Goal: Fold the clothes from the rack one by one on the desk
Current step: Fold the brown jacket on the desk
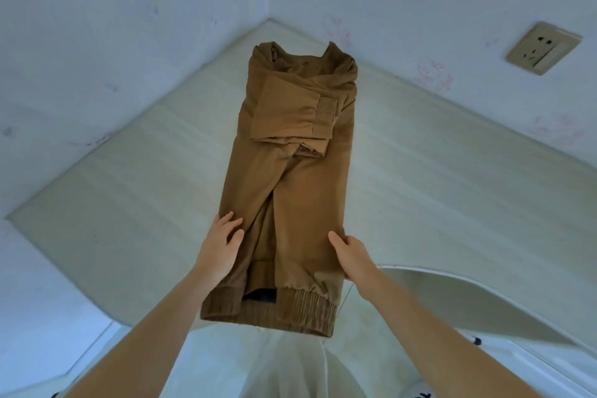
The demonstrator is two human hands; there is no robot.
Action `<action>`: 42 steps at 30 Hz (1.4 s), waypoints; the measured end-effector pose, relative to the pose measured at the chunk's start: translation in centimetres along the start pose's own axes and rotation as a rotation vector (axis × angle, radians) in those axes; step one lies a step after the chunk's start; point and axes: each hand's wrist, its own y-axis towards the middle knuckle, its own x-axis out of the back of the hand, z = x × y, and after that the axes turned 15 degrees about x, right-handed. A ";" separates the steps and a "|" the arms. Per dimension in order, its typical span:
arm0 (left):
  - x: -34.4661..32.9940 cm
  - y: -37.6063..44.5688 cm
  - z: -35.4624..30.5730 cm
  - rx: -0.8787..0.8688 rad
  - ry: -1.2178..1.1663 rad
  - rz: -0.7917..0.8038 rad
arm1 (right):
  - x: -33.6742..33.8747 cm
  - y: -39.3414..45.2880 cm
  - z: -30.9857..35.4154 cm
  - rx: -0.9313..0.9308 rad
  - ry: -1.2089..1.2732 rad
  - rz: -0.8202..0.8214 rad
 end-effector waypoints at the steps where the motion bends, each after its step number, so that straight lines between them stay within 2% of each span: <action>1: -0.1 -0.6 0.1 0.032 -0.077 -0.033 | 0.1 -0.6 -0.4 -0.012 0.031 -0.007; 5: 0.0 -2.6 1.3 0.183 -0.253 -0.100 | 0.3 -3.2 -1.0 -0.056 0.146 -0.017; 9: 0.6 -3.6 2.8 0.317 -0.257 0.037 | -0.5 -4.9 -1.8 -0.083 0.163 -0.056; 13: 1.6 -3.6 3.3 0.286 -0.198 0.159 | -1.6 -5.5 -1.8 -0.020 0.145 -0.151; 15: 2.3 -3.7 3.2 0.251 -0.235 0.235 | -1.8 -5.9 -1.7 0.122 0.109 -0.191; 18: 3.4 -3.7 3.3 0.077 -0.095 0.281 | -1.7 -6.7 -1.4 0.368 -0.025 -0.141; 20: 3.8 -3.3 3.5 -0.002 0.024 0.299 | -1.5 -6.9 -1.0 0.426 -0.150 -0.066; 21: 4.2 -3.3 3.4 0.004 0.016 0.330 | -1.3 -7.0 -0.8 0.406 -0.204 -0.036; 23: 5.4 -3.8 2.6 0.126 -0.213 0.446 | -0.7 -7.2 0.1 0.299 -0.213 -0.012; 26: 8.1 -4.1 1.5 0.274 -0.558 0.626 | 0.7 -7.7 1.7 0.151 0.018 -0.055; 30: 11.2 -2.8 0.9 0.197 -0.641 0.861 | 3.0 -7.9 4.1 -0.006 0.370 -0.053; 32: 12.5 -2.2 0.4 0.097 -0.549 0.950 | 4.0 -7.4 5.0 -0.064 0.461 -0.027; 33: 12.9 -1.6 -0.3 0.012 -0.424 0.914 | 4.4 -6.8 5.7 -0.099 0.523 -0.010; 35: 13.2 -0.8 -1.9 -0.139 -0.125 0.707 | 5.1 -5.8 6.9 -0.157 0.670 0.016; 36: 13.1 -0.1 -3.0 -0.164 -0.036 0.598 | 5.6 -5.0 7.6 -0.167 0.718 0.031; 38: 13.0 0.9 -4.8 -0.160 -0.007 0.409 | 6.3 -4.1 8.9 -0.159 0.779 0.055; 40: 13.1 2.3 -6.9 -0.148 -0.030 0.334 | 7.6 -2.6 10.6 -0.161 0.798 0.081; 42: 13.7 3.4 -8.6 -0.123 -0.001 0.396 | 8.6 -0.9 11.7 -0.190 0.802 0.083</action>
